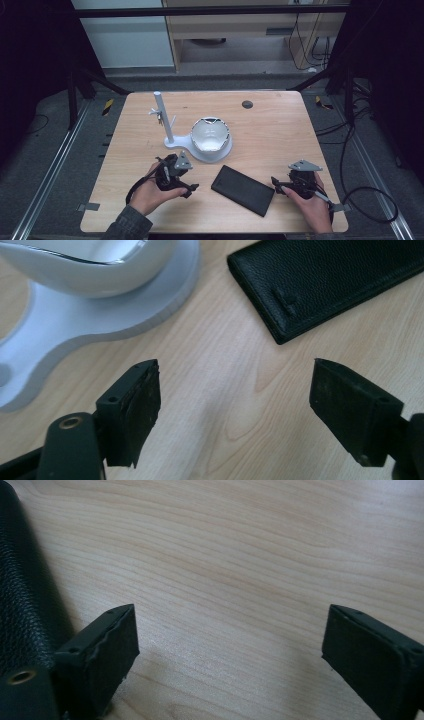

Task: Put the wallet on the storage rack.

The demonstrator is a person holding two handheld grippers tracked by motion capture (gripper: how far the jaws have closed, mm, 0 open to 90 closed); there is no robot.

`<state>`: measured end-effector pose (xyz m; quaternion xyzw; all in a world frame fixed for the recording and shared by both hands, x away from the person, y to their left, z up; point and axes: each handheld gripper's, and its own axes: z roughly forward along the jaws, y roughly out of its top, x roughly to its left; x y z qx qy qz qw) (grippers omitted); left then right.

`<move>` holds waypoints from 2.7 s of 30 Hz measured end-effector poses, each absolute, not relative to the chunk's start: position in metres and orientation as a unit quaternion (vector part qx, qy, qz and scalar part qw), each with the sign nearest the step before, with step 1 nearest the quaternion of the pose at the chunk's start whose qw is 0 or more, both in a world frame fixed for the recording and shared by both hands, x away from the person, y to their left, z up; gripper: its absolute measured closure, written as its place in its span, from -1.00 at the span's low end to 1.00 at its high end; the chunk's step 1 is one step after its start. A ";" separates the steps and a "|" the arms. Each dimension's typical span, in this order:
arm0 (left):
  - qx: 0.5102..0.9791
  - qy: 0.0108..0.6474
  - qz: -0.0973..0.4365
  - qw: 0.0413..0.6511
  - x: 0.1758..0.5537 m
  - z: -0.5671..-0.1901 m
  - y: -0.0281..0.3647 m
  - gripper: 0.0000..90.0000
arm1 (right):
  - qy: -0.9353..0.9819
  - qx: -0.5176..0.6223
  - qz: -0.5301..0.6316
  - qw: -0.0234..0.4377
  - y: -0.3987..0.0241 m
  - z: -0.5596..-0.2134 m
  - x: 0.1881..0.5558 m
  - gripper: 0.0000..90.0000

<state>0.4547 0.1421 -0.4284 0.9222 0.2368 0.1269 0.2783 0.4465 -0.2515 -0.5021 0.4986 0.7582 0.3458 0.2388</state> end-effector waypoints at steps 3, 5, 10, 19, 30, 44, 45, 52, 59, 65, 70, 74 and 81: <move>0.929 0.223 0.117 0.270 0.453 -0.436 0.134 -0.09 | 0.758 0.496 0.346 0.246 -0.251 -0.500 0.447 -0.72; 0.935 0.212 0.108 0.264 0.453 -0.441 0.127 0.08 | 0.758 0.496 0.345 0.247 -0.251 -0.500 0.447 -0.71; 0.943 0.199 0.086 0.253 0.453 -0.450 0.118 0.57 | 0.758 0.495 0.344 0.248 -0.252 -0.500 0.447 -0.68; 0.949 0.196 0.068 0.236 0.459 -0.460 0.106 1.00 | 0.762 0.493 0.343 0.244 -0.251 -0.500 0.447 -0.69; 0.952 0.199 0.062 0.223 0.467 -0.468 0.100 1.00 | 0.764 0.491 0.344 0.239 -0.250 -0.499 0.447 -0.72; 0.953 0.192 0.059 0.225 0.467 -0.470 0.094 1.00 | 0.762 0.491 0.347 0.239 -0.249 -0.498 0.446 -0.73; 0.953 0.192 0.059 0.225 0.467 -0.470 0.094 1.00 | 0.762 0.491 0.347 0.238 -0.249 -0.498 0.446 -0.73; 0.952 0.193 0.059 0.230 0.468 -0.470 0.094 1.00 | 0.763 0.489 0.350 0.239 -0.249 -0.497 0.445 -0.73; 0.946 0.198 0.063 0.247 0.467 -0.465 0.097 0.99 | 0.762 0.466 0.378 0.243 -0.241 -0.486 0.438 -0.72; 0.940 0.202 0.061 0.267 0.467 -0.461 0.099 0.97 | 0.774 0.431 0.403 0.227 -0.219 -0.475 0.426 -0.76; 0.937 0.201 0.062 0.279 0.468 -0.456 0.099 0.96 | 0.798 0.396 0.401 0.214 -0.195 -0.471 0.416 -0.82; 0.935 0.201 0.061 0.284 0.471 -0.451 0.099 0.96 | 0.815 0.373 0.393 0.204 -0.180 -0.469 0.409 -0.83; 0.930 0.201 0.066 0.300 0.476 -0.439 0.095 0.93 | 0.824 0.363 0.388 0.194 -0.175 -0.462 0.402 -0.83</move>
